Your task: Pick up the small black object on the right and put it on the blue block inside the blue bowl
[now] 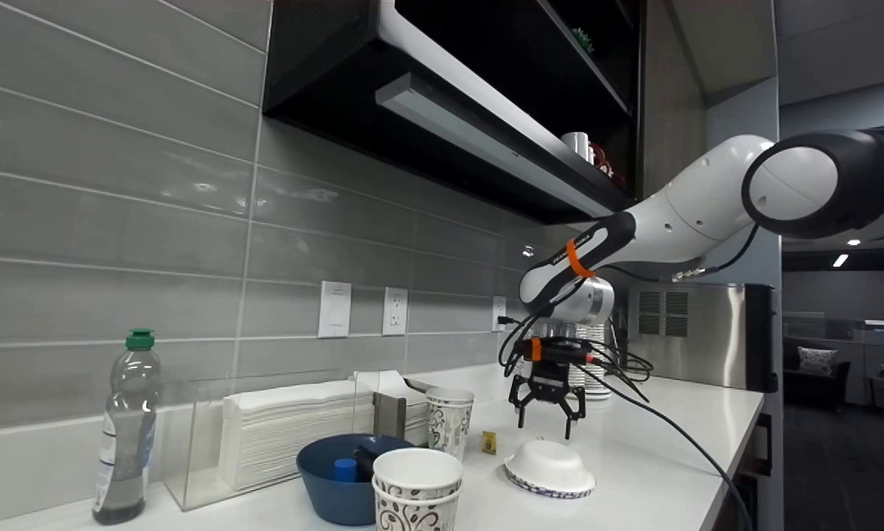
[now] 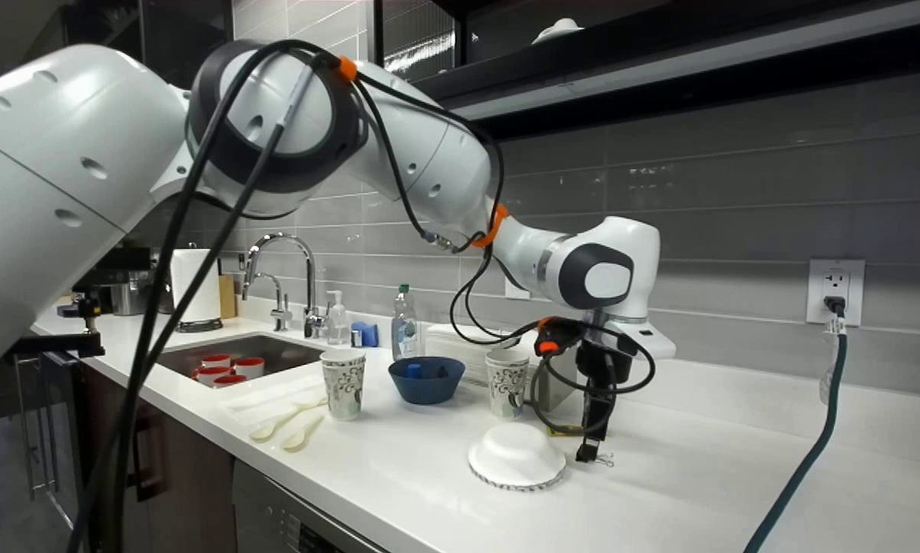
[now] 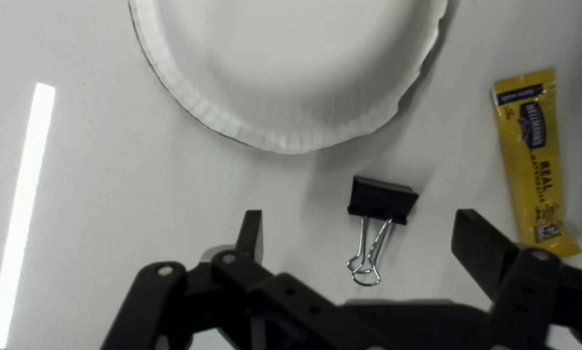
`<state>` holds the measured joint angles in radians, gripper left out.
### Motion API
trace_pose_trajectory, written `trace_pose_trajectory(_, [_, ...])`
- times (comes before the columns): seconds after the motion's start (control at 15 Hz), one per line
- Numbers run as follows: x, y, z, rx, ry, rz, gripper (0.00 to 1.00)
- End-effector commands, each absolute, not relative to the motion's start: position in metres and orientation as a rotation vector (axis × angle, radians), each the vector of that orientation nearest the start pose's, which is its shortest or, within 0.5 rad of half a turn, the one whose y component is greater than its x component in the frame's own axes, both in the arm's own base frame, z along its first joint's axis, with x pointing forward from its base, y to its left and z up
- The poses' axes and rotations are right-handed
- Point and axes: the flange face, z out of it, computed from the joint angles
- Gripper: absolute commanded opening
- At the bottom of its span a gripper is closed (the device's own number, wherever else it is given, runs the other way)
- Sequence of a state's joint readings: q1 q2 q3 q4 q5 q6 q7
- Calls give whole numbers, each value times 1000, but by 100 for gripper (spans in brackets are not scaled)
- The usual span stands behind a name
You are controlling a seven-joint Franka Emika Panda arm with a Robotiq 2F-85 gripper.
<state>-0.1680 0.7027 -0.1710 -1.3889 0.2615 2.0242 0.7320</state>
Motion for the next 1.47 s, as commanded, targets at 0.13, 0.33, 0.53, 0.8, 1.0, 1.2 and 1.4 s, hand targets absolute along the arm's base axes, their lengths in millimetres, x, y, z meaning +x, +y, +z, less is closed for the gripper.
trace_pose_trajectory(0.13, [705,-237,280,-2377,1645,86,100])
trace_pose_trajectory(0.33, [712,-235,285,-2369,1664,72,95])
trace_pose_trajectory(0.53, [716,-227,284,-2409,1648,78,81])
trace_pose_trajectory(0.8, [723,-223,282,-2427,1648,83,74])
trace_pose_trajectory(1.0, [725,-228,279,-2422,1668,90,73])
trace_pose_trajectory(1.2, [724,-234,276,-2435,1685,115,68])
trace_pose_trajectory(1.4, [721,-240,275,-2445,1696,138,65])
